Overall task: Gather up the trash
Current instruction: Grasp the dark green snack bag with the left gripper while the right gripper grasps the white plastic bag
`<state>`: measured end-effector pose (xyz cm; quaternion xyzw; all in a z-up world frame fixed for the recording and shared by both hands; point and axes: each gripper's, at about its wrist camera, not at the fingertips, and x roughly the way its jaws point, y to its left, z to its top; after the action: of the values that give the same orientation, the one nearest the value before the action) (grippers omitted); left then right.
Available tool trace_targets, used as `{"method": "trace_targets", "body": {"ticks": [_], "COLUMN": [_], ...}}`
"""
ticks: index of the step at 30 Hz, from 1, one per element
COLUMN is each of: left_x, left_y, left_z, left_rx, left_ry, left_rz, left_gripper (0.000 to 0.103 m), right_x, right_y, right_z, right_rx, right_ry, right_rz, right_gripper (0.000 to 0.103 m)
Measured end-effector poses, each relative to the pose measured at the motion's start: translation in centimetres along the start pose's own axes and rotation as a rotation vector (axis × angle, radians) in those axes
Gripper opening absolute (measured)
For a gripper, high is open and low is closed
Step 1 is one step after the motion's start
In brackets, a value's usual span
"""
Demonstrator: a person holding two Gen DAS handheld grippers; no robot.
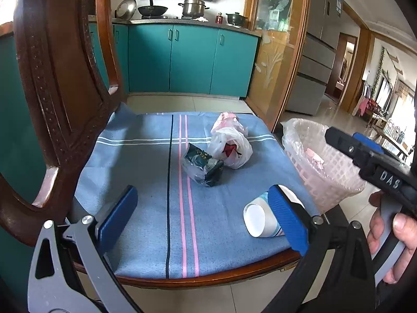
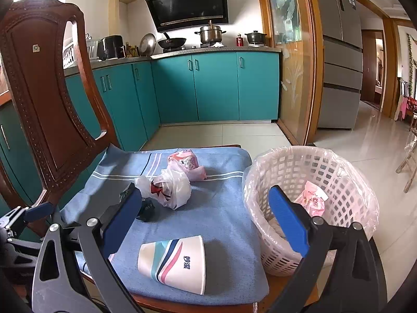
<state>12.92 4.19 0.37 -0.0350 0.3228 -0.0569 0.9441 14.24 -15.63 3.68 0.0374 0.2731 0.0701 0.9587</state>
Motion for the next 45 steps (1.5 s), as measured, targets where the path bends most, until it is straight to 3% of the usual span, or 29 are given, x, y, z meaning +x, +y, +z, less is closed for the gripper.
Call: {"method": "trace_targets", "body": {"ticks": [9,17,22,23,24,25,28,35,38,41,45], "left_x": [3.8,10.1,14.4,15.1,15.8,16.1,15.3,5.1,0.1,-2.8,-3.2], "left_y": [-1.1,-1.1,-0.4,-0.2,0.1,0.4,1.2,1.8,2.3,2.7,2.2], "left_z": [1.2,2.6,2.7,2.6,2.4,2.3,2.5,4.5,4.6,3.8,2.9], "left_rx": [0.059,0.110,0.080,0.071,0.055,0.037,-0.018,-0.050,-0.082,-0.127,-0.120], "left_ry": [0.059,0.139,0.227,0.239,0.259,0.279,0.289,0.076,-0.083,-0.175,-0.169], "left_rz": [0.021,0.039,0.031,0.030,0.011,-0.002,-0.011,0.015,0.056,0.082,0.071], "left_gripper": [0.100,0.099,0.099,0.096,0.071,0.062,0.058,0.058,0.058,0.058,0.059], "right_x": [0.2,0.7,1.5,1.8,1.9,2.2,3.1,6.4,9.8,13.2,17.6], "right_y": [-0.3,-0.7,-0.5,-0.3,-0.3,-0.1,0.1,1.5,2.7,4.3,6.4], "right_z": [0.1,-0.2,-0.4,-0.5,-0.5,-0.6,-0.6,0.4,0.7,1.3,1.9], "right_rx": [0.014,0.021,0.019,0.013,0.010,0.004,0.001,-0.042,-0.057,-0.089,-0.120], "right_ry": [0.018,0.044,0.073,0.080,0.083,0.089,0.112,0.172,0.273,0.342,0.433], "right_rz": [0.020,0.030,0.035,0.034,0.035,0.036,0.036,0.044,0.075,0.062,0.023], "right_gripper": [0.096,0.096,0.096,0.096,0.096,0.096,0.096,0.096,0.096,0.096,0.096]}}
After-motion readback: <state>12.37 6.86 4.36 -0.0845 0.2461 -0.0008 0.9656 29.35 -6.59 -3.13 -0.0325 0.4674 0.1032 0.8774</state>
